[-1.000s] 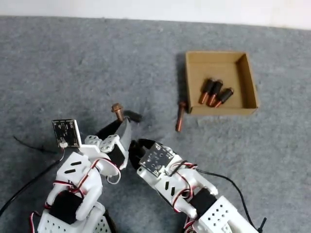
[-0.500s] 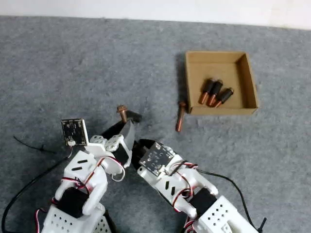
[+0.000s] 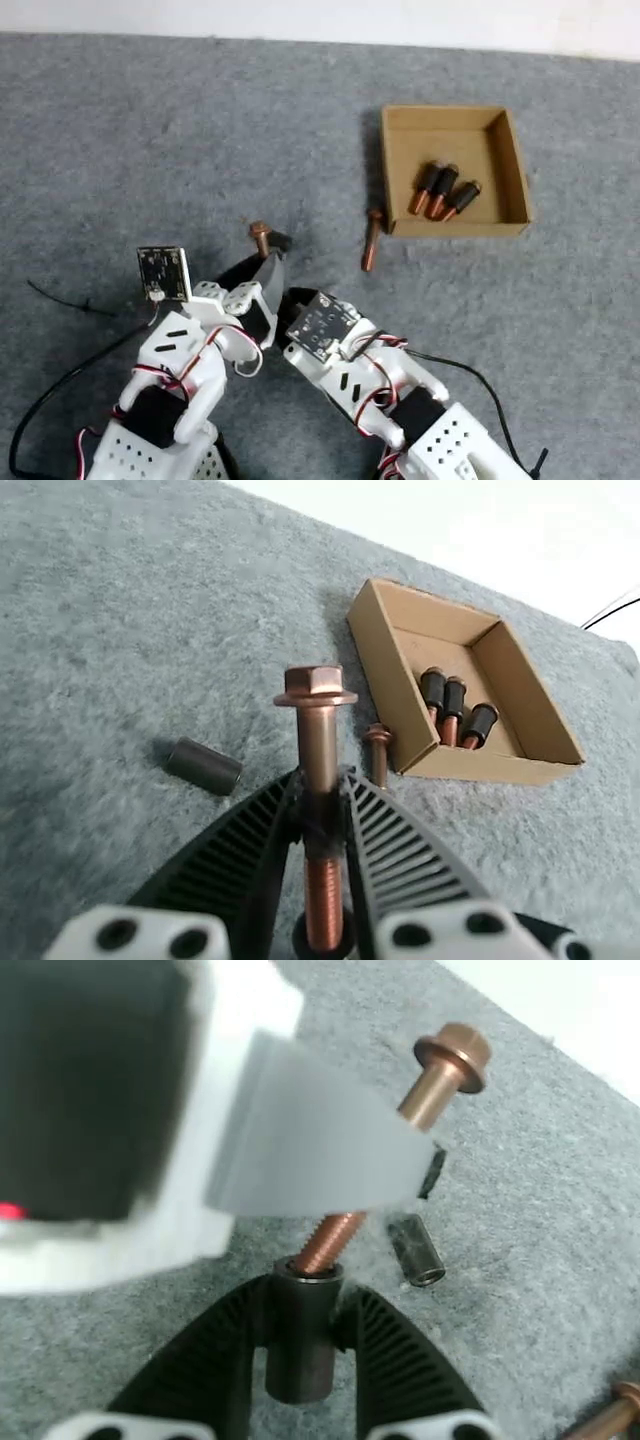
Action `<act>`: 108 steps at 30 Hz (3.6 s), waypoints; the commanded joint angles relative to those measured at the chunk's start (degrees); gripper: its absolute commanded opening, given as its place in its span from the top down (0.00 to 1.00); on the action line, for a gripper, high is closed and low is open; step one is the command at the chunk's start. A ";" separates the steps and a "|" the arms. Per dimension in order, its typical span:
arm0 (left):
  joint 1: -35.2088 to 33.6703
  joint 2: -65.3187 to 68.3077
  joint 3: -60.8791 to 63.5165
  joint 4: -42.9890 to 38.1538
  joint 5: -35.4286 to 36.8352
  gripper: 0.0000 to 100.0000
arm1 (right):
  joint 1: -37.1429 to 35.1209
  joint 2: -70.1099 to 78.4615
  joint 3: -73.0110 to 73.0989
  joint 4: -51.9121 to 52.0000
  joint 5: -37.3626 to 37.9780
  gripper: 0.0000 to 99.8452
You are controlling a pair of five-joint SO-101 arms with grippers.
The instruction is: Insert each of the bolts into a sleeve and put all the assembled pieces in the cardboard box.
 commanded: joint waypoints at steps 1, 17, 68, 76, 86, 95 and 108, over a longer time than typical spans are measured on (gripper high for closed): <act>1.19 0.04 0.31 -1.32 -0.09 1.00 | 0.57 -0.92 -1.36 -1.54 0.18 0.99; 2.51 0.04 1.45 -1.05 0.00 1.00 | 2.59 -0.92 -1.36 -1.54 0.00 0.99; -14.55 0.04 -4.53 2.29 14.95 0.55 | 12.62 -0.92 -1.36 -8.48 -12.66 0.99; -16.40 0.04 -4.53 2.29 14.51 0.59 | 14.99 -0.92 -1.54 -8.48 -12.66 0.99; -16.31 0.04 -4.53 2.46 0.18 0.95 | 21.49 -0.92 -1.45 -8.48 -12.75 0.99; -16.40 0.04 -4.35 11.60 -25.49 0.99 | 24.48 -0.92 -1.36 -8.48 -13.10 0.99; -23.60 0.13 -1.71 10.99 -42.02 0.99 | 29.58 -0.92 -1.19 -8.22 -13.10 0.99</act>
